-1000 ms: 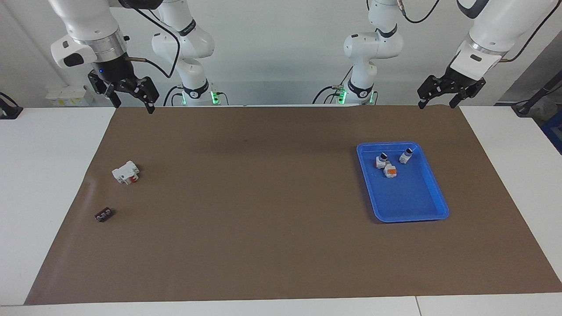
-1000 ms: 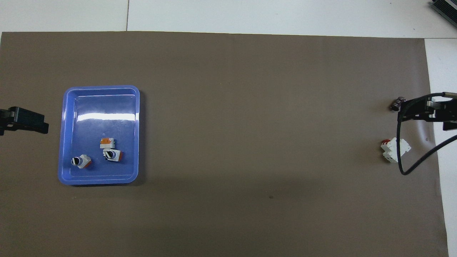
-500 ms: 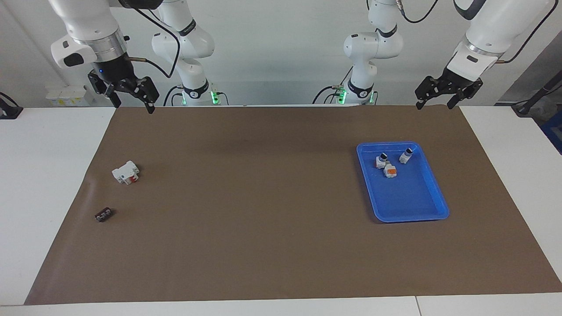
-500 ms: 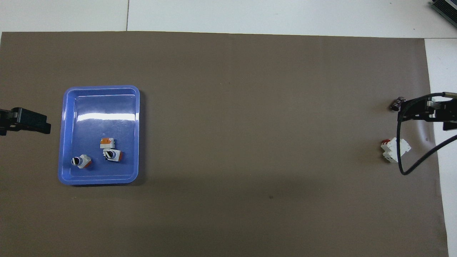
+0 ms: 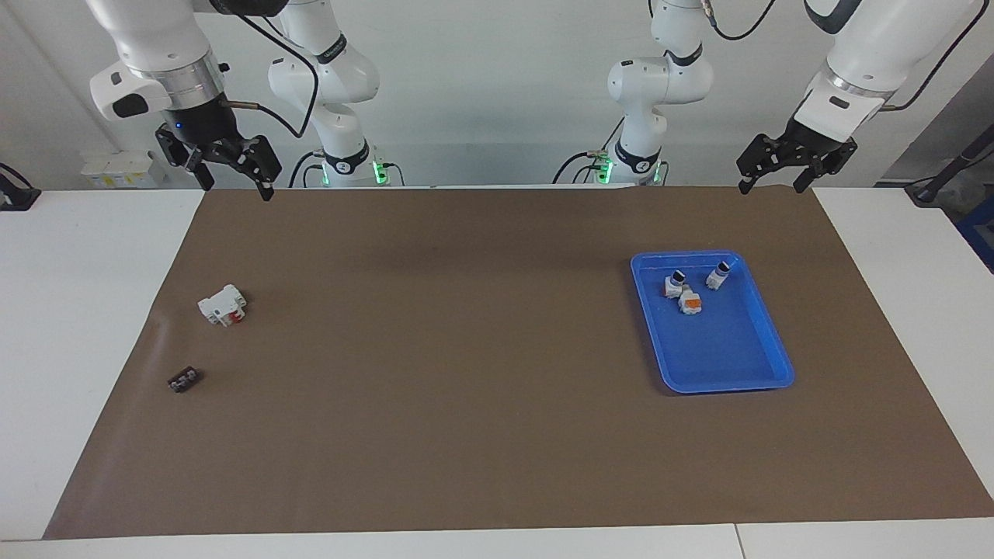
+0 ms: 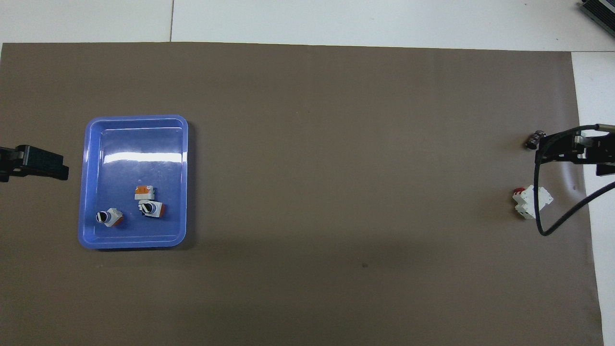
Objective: Turn and place switch with both arms
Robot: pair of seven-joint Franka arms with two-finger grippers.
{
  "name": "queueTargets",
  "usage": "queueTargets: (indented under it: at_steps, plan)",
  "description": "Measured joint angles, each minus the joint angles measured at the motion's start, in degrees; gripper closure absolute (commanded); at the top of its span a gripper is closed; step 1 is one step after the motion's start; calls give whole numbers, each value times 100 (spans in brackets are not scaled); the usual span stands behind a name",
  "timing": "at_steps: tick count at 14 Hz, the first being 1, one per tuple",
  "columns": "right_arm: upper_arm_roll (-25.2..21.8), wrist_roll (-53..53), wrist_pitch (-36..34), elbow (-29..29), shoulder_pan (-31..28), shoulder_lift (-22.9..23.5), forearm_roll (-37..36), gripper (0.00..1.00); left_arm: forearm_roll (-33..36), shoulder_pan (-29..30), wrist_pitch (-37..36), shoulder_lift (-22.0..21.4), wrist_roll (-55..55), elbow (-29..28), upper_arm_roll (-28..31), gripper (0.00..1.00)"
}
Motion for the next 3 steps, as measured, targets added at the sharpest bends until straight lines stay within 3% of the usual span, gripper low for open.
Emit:
queueTargets:
  at_steps: [3]
  plan:
    - [0,0,0,0,0,0,0,0,0,3,140,-15,23,-27,7,0]
